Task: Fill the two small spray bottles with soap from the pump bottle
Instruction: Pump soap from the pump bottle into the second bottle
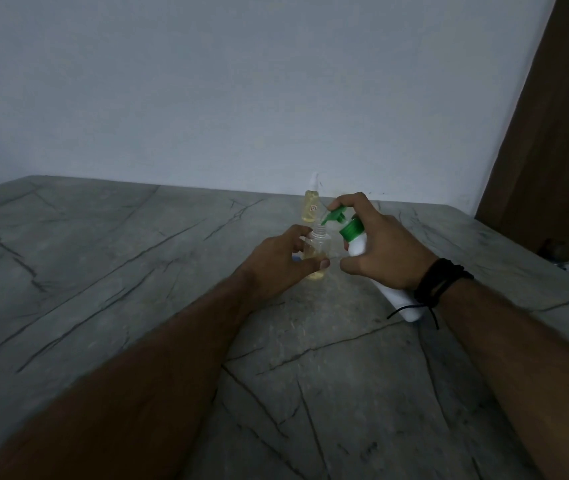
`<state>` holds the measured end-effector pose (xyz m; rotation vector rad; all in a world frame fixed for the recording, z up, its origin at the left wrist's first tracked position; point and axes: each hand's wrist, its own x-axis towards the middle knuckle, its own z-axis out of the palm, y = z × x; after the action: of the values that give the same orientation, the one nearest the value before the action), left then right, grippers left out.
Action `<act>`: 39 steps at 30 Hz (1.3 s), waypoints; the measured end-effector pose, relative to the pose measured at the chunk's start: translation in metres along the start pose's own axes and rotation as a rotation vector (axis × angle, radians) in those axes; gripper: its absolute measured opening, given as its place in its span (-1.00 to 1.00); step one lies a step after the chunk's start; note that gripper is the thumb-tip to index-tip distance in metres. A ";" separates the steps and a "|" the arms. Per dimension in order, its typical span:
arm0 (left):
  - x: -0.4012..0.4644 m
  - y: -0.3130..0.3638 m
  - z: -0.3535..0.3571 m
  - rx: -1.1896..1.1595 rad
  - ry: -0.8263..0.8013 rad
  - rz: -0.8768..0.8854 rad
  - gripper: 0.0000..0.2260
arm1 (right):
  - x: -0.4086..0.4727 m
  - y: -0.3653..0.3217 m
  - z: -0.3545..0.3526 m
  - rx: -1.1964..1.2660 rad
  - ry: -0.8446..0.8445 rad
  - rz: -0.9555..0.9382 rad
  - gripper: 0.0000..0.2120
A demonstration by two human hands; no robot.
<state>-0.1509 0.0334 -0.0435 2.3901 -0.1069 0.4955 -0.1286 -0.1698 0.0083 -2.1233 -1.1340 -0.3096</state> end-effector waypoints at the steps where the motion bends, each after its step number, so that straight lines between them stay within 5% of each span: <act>1: 0.000 0.000 0.000 -0.005 -0.002 0.001 -0.40 | 0.000 0.000 0.000 0.000 0.001 0.000 -0.31; 39: -0.004 0.006 -0.002 -0.005 -0.013 -0.008 -0.39 | -0.001 0.000 0.000 0.003 0.007 -0.013 -0.29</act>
<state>-0.1565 0.0302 -0.0402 2.3879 -0.1047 0.4759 -0.1297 -0.1707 0.0081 -2.1106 -1.1441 -0.3213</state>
